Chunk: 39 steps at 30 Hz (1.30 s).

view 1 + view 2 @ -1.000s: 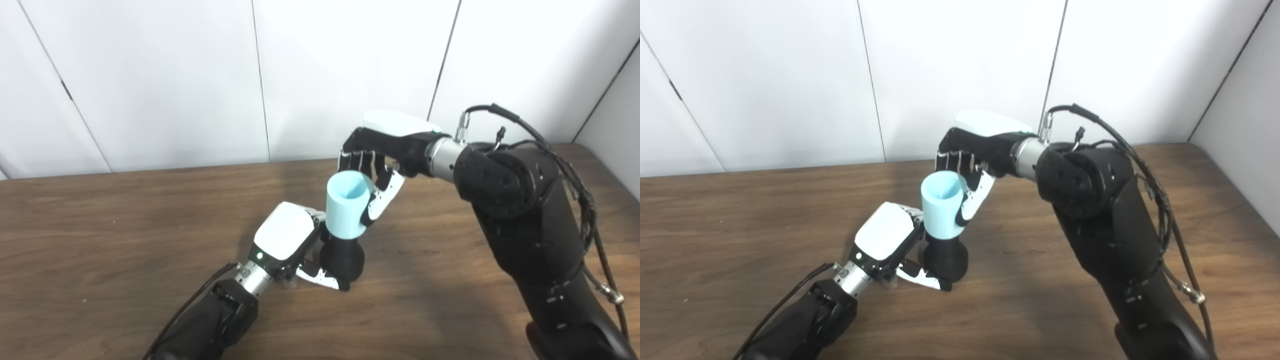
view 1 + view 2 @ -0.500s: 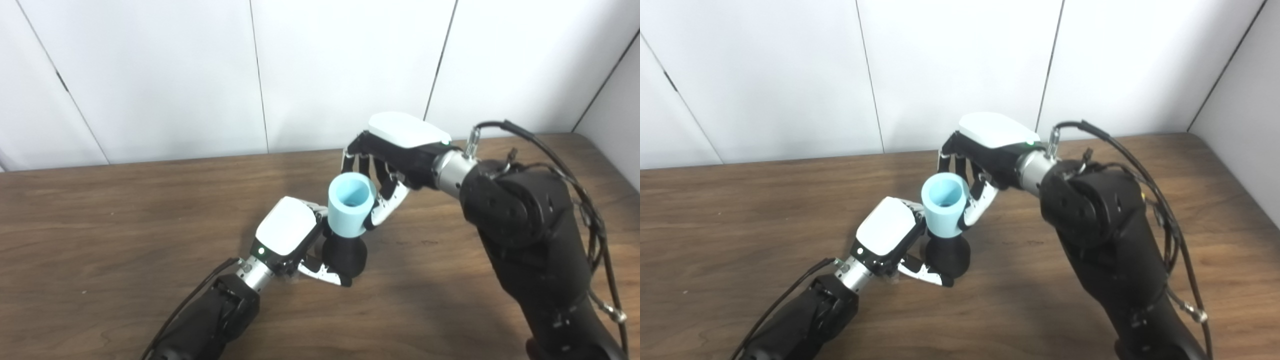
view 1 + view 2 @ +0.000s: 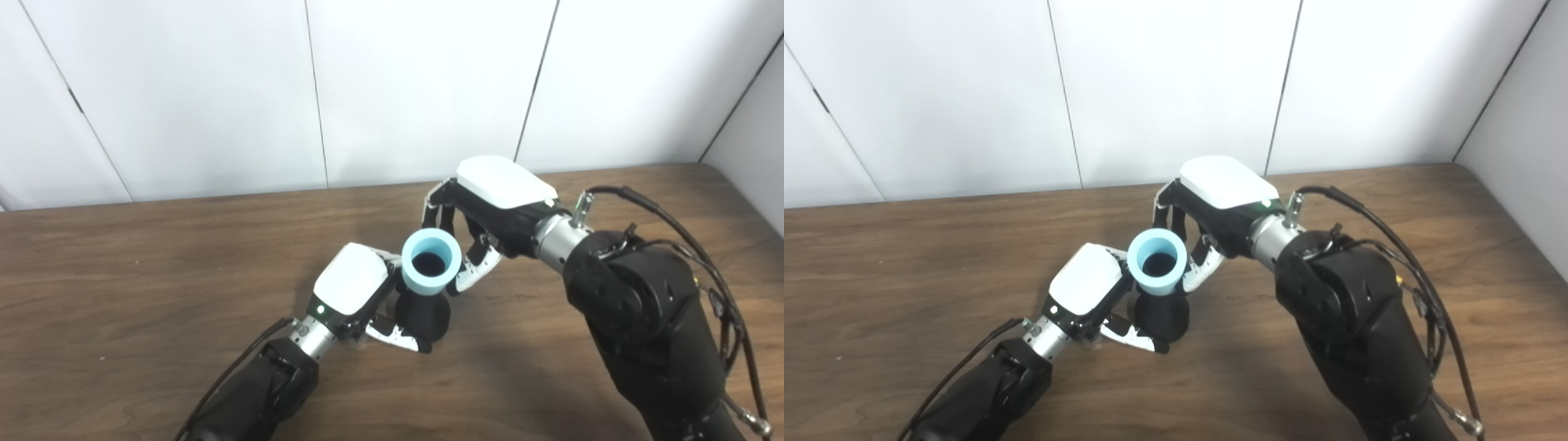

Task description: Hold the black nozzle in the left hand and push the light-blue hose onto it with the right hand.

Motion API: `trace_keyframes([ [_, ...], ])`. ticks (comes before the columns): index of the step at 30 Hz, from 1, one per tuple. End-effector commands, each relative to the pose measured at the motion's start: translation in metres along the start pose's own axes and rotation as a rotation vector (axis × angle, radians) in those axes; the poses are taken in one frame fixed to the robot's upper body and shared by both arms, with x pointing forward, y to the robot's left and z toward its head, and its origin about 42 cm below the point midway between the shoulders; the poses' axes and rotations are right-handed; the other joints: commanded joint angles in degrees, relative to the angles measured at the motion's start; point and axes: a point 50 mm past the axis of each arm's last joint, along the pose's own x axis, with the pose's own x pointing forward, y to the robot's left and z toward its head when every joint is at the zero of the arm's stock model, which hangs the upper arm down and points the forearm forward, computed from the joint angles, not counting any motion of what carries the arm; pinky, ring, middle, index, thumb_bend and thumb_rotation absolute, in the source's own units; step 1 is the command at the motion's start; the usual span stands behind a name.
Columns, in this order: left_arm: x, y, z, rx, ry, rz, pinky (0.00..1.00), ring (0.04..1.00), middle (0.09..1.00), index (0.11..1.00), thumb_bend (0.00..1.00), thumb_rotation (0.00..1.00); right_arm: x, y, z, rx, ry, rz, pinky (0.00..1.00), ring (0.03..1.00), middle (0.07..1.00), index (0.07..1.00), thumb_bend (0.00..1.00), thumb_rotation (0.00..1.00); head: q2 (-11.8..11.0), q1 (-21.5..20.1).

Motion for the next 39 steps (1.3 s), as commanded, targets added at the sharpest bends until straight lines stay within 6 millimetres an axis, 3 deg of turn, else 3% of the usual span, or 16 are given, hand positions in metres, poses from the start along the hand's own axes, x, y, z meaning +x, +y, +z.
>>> trace_keyframes([
  [1, -0.118, -0.105, 0.049, -0.175, 0.146, -0.327, 0.3, 0.34, 0.408, 0.525, 0.51, 0.0, -0.008, -0.004, 0.003, -0.041, -0.04, -0.024, 0.15, 0.213, 0.47, 0.478, 0.53, 0.0, 0.0, 0.1],
  [5, -0.118, -0.104, 0.05, -0.173, 0.14, -0.326, 0.29, 0.331, 0.405, 0.524, 0.51, 0.0, -0.005, 0.003, -0.005, 0.038, 0.011, 0.008, 0.14, 0.217, 0.47, 0.478, 0.53, 0.0, 0.0, 0.2],
  [6, -0.119, -0.104, 0.05, -0.173, 0.141, -0.324, 0.28, 0.322, 0.401, 0.521, 0.51, 0.0, -0.004, 0.005, -0.008, 0.062, 0.021, 0.018, 0.15, 0.225, 0.419, 0.491, 0.53, 0.0, 0.0, 0.1],
  [8, -0.119, -0.104, 0.05, -0.173, 0.142, -0.327, 0.28, 0.319, 0.399, 0.52, 0.51, 0.0, -0.002, 0.006, -0.012, 0.102, 0.036, 0.039, 0.19, 0.279, 0.407, 0.499, 0.52, 0.0, 0.0, 0.1],
  [9, -0.119, -0.104, 0.05, -0.174, 0.143, -0.328, 0.28, 0.319, 0.399, 0.52, 0.51, 0.0, -0.001, 0.006, -0.014, 0.119, 0.04, 0.049, 0.26, 0.352, 0.465, 0.481, 0.53, 0.0, 0.0, 0.1],
  [12, -0.119, -0.104, 0.05, -0.177, 0.145, -0.329, 0.28, 0.322, 0.401, 0.521, 0.51, 0.0, 0.002, 0.006, -0.02, 0.163, 0.048, 0.063, 0.34, 0.425, 0.511, 0.455, 0.53, 0.0, -0.3, 0.0],
  [22, -0.119, -0.107, 0.049, -0.18, 0.149, -0.328, 0.28, 0.324, 0.4, 0.521, 0.51, 0.0, 0.007, -0.005, -0.028, 0.264, 0.07, 0.085, 0.36, 0.461, 0.524, 0.458, 0.52, 0.0, -1.1, 0.0],
  [29, -0.119, -0.107, 0.049, -0.182, 0.151, -0.335, 0.29, 0.327, 0.403, 0.523, 0.51, 0.0, 0.008, -0.01, -0.028, 0.278, 0.09, 0.083, 0.49, 0.534, 0.536, 0.446, 0.52, 0.0, -1.2, 0.0],
  [31, -0.12, -0.107, 0.049, -0.183, 0.152, -0.334, 0.28, 0.322, 0.4, 0.521, 0.51, 0.0, 0.008, -0.012, -0.029, 0.29, 0.102, 0.086, 0.48, 0.537, 0.538, 0.446, 0.52, 0.0, -1.3, 0.0],
  [35, -0.12, -0.108, 0.049, -0.184, 0.152, -0.336, 0.29, 0.326, 0.4, 0.521, 0.51, 0.0, 0.009, -0.016, -0.029, 0.296, 0.118, 0.086, 0.37, 0.477, 0.53, 0.458, 0.52, 0.0, -1.3, -0.1],
  [39, -0.12, -0.108, 0.049, -0.188, 0.15, -0.329, 0.31, 0.351, 0.411, 0.527, 0.51, 0.0, 0.009, -0.018, -0.03, 0.301, 0.113, 0.087, 0.38, 0.474, 0.532, 0.454, 0.52, 0.0, -1.4, -0.1],
])
